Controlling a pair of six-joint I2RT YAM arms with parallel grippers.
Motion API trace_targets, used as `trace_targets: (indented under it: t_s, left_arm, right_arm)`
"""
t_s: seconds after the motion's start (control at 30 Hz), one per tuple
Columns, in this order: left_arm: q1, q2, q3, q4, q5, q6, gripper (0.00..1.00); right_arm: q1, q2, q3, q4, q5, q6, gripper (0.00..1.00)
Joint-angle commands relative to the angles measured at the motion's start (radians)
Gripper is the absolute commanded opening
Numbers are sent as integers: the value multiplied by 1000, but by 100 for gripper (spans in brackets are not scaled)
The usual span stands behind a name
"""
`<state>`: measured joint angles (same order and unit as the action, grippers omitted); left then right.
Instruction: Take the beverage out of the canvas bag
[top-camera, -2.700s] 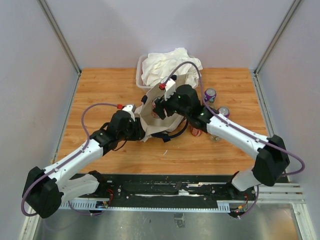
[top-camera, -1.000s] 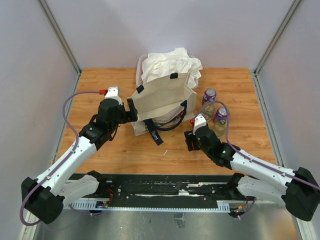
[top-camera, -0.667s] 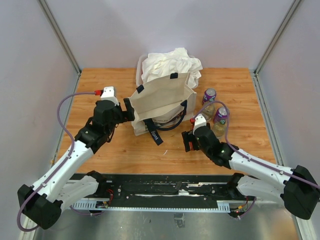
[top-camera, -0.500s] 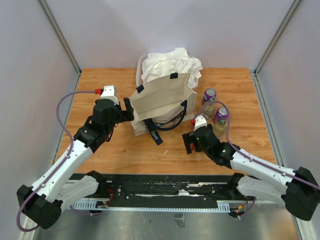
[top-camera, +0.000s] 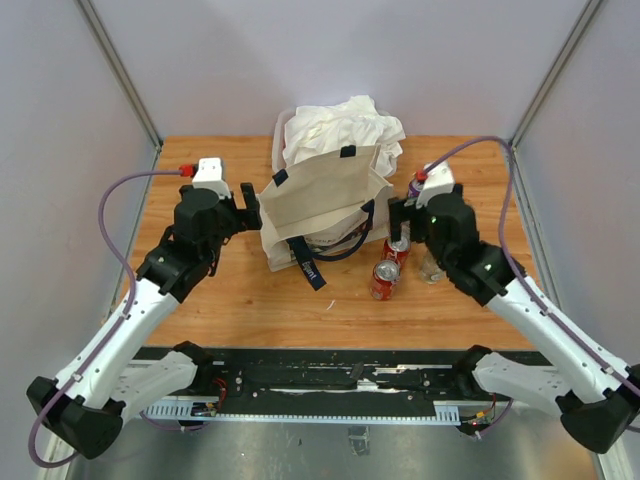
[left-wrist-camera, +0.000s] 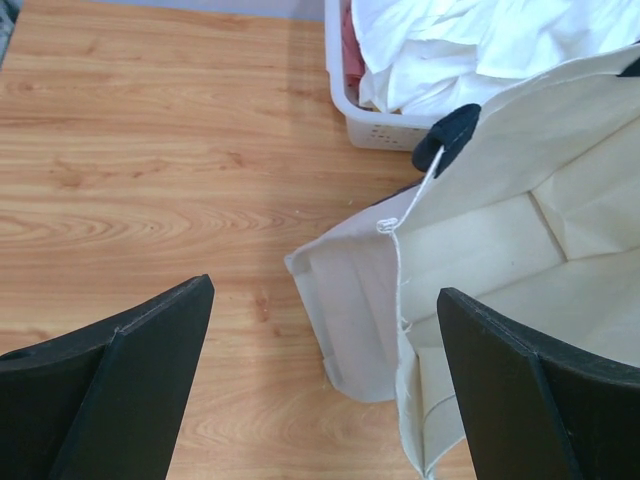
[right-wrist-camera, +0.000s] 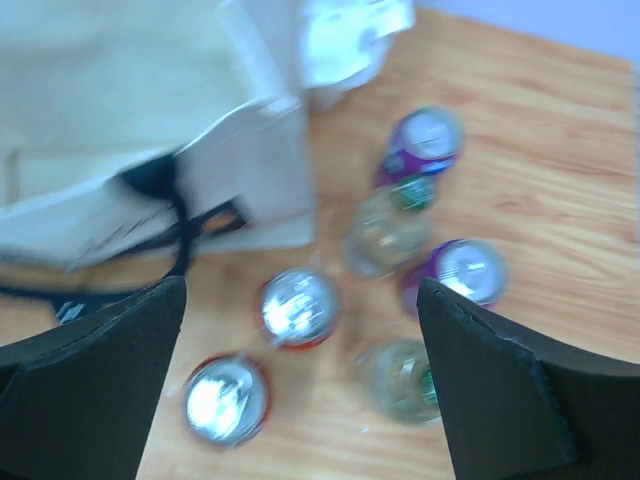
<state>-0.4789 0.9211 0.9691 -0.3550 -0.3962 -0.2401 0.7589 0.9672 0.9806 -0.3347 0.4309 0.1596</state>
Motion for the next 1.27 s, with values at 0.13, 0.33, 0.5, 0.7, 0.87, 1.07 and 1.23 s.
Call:
trace_targets:
  t_s: [0.13,0.33,0.5,0.7,0.87,1.07,1.23]
  left_arm:
    - [48,39,17,39,-84,57,100]
    - [102,20,10,105,-131,73,100]
    - [101,-21,5,159,-192,76,100]
    - [102,-35,-20,172,-258,35,100]
    - [101,-84,-71,203,-259,48,100]
    - [102,-157,-126,229,-282,63,100]
    - [101,-173,-128,206,-297,67,100]
  right_arm:
    - [-574,70,125,-9,-168,-5,98]
    - [-951,131,158,-33,-354,170,98]
    - [-981,64,94,0,-297,139,98]
    - [-983,37,61,-16,-294,124,98]
    - [-984,17,48,-30,-296,122,98]
    - [-984,13,46,-27,-306,129,98]
    - [-984,21,46,-16,-310,133,98]
